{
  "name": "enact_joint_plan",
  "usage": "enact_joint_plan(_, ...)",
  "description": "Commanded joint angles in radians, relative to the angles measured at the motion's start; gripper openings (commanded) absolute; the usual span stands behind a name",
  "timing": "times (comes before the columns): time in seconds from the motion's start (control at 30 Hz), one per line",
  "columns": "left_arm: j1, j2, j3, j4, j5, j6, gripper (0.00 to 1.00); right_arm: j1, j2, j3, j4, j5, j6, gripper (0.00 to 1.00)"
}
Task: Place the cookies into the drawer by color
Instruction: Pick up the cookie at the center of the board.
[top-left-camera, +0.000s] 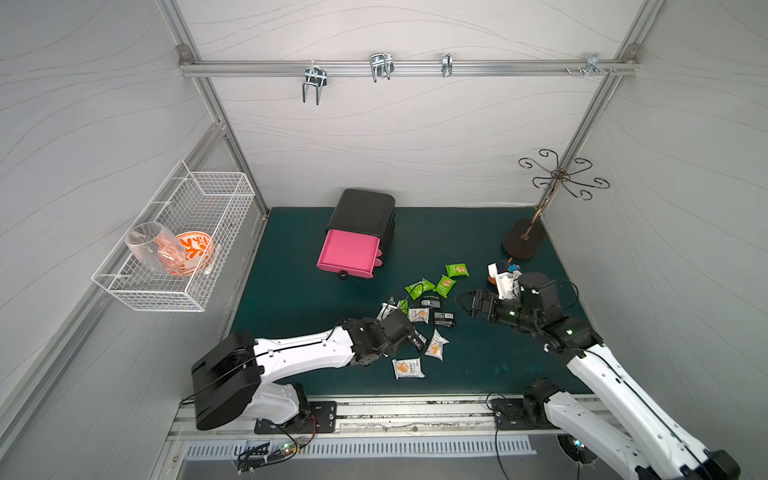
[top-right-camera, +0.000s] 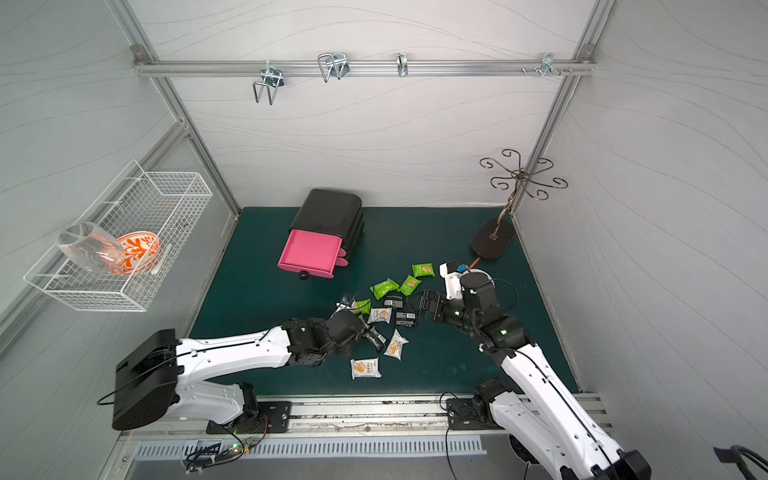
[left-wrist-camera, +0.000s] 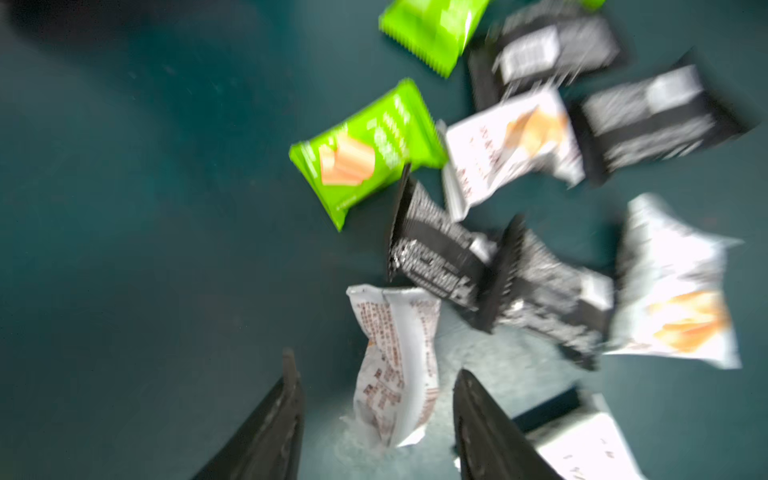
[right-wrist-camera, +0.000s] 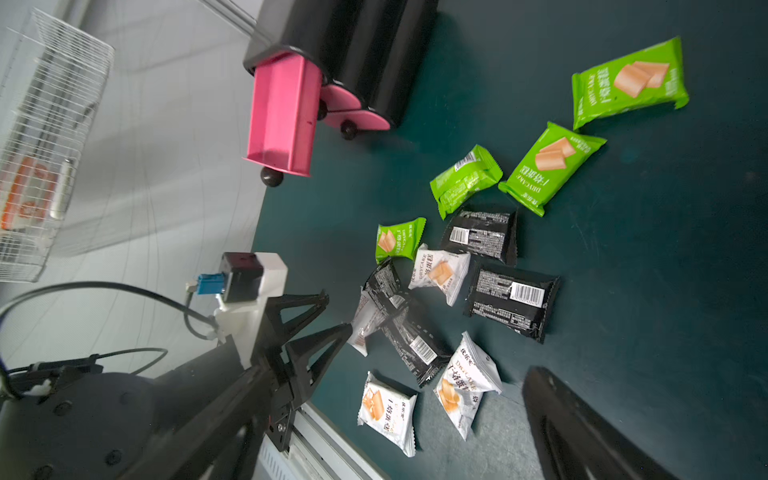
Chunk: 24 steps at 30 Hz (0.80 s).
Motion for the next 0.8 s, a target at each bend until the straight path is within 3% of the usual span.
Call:
enact_joint_plan(0.0,0.015,0.094,0.059,-0.056,0.056,0.055,0.57,-0.005,-0.003,0.011,0.058,-0.064,-0.028,0.99)
enact_joint_plan(0.13,0.018,0.143,0.045,0.007,0.112,0.049,0.53,-0.005,-0.043,-0.011,0.053,-0.044,-0.012,0.99)
enact_joint_plan(0.3,0.018,0.186,0.055,0.018,0.114,0.047,0.25,-0.005,-0.110,-0.033,0.020,0.003,-0.009,0.99)
enact_joint_plan(0.43,0.022,0.102,0.064,0.004,0.106,0.047,0.08,-0.005,-0.139,-0.036,0.010,0.031,-0.003,0.99)
enact_joint_plan(0.57,0.075,-0.072,0.114,-0.050,0.127,0.088,0.03,-0.005,-0.149,-0.034,0.009,0.037,0.005,0.99)
enact_joint_plan(0.77,0.255,-0.239,0.276,-0.072,0.181,0.208,0.03,-0.004,-0.151,-0.037,0.016,0.034,0.023,0.99)
